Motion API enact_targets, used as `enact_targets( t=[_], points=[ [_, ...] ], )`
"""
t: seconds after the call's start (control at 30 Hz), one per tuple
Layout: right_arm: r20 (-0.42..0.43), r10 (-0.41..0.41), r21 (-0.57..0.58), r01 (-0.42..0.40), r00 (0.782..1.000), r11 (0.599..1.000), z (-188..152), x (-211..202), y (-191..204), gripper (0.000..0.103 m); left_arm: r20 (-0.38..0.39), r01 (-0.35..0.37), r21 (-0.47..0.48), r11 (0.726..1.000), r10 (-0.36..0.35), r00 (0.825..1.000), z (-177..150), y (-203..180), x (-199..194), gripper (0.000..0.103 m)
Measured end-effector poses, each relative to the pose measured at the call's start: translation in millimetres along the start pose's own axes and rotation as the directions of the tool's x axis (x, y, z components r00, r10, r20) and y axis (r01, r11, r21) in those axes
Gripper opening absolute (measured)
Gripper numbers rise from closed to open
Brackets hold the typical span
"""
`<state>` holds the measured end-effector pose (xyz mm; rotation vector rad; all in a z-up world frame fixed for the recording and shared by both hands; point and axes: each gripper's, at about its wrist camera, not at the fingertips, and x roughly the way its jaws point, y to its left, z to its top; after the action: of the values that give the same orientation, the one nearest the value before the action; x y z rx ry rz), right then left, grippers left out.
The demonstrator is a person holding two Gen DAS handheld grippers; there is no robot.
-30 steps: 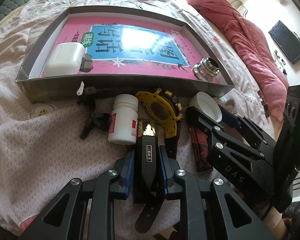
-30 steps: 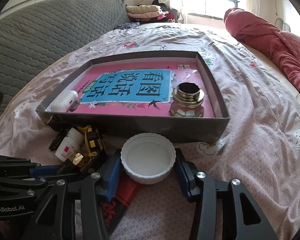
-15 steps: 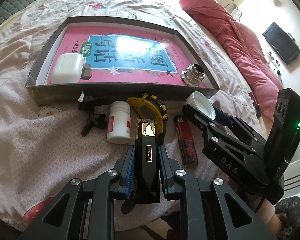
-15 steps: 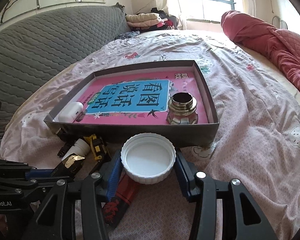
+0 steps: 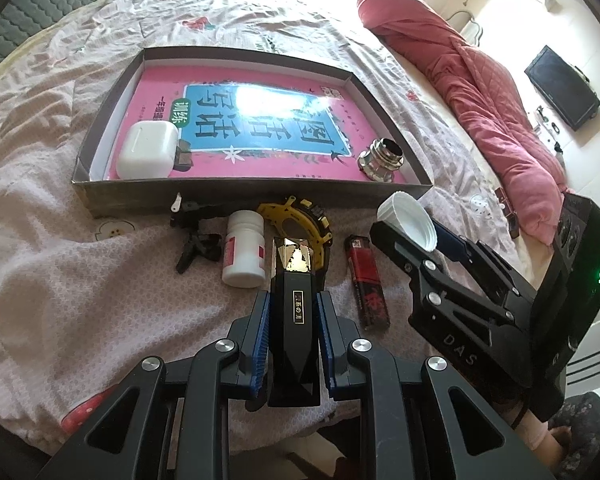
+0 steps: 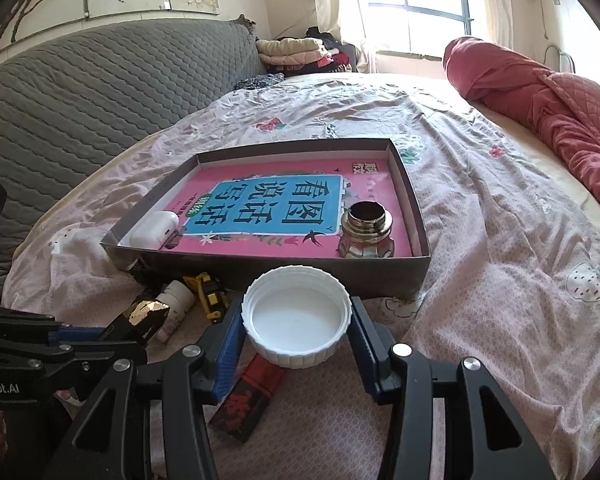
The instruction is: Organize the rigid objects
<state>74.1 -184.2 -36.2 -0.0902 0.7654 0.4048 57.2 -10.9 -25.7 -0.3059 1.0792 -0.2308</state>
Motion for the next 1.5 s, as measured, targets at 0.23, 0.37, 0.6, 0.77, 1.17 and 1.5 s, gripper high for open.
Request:
enact_targets(
  t=[0.23,0.37,0.6,0.77,1.17,1.5],
  points=[
    [0.017,0.016,-0.01,-0.016,1.0,1.0,0,-11,7,0.05,0.023,-0.005,0.007,1.0,0.005,1.0,0,0,-10,0.022],
    [0.031,0.027,-0.006,-0.027,0.999,1.0,2,-17,10,0.05,0.032,-0.012,0.012,1.0,0.011,0.999,-1,0,-15,0.022],
    [0.046,0.026,-0.015,-0.025,0.999,1.0,3,-26,18,0.05,0.06,-0.018,0.017,1.0,0.017,0.998,-1,1,-27,0.022],
    [0.065,0.027,-0.017,-0.025,0.998,1.0,4,-35,21,0.05,0.079,-0.016,0.021,1.0,0.014,0.997,-2,0,-36,0.022],
    [0.106,0.022,-0.013,-0.021,0.994,1.0,6,-53,25,0.05,0.123,-0.042,0.034,0.999,0.038,0.992,-2,-2,-54,0.022],
    [0.152,0.01,-0.034,-0.005,0.988,0.999,11,-67,32,0.05,0.174,-0.052,0.033,0.998,0.045,0.984,3,-2,-67,0.022]
  ],
)
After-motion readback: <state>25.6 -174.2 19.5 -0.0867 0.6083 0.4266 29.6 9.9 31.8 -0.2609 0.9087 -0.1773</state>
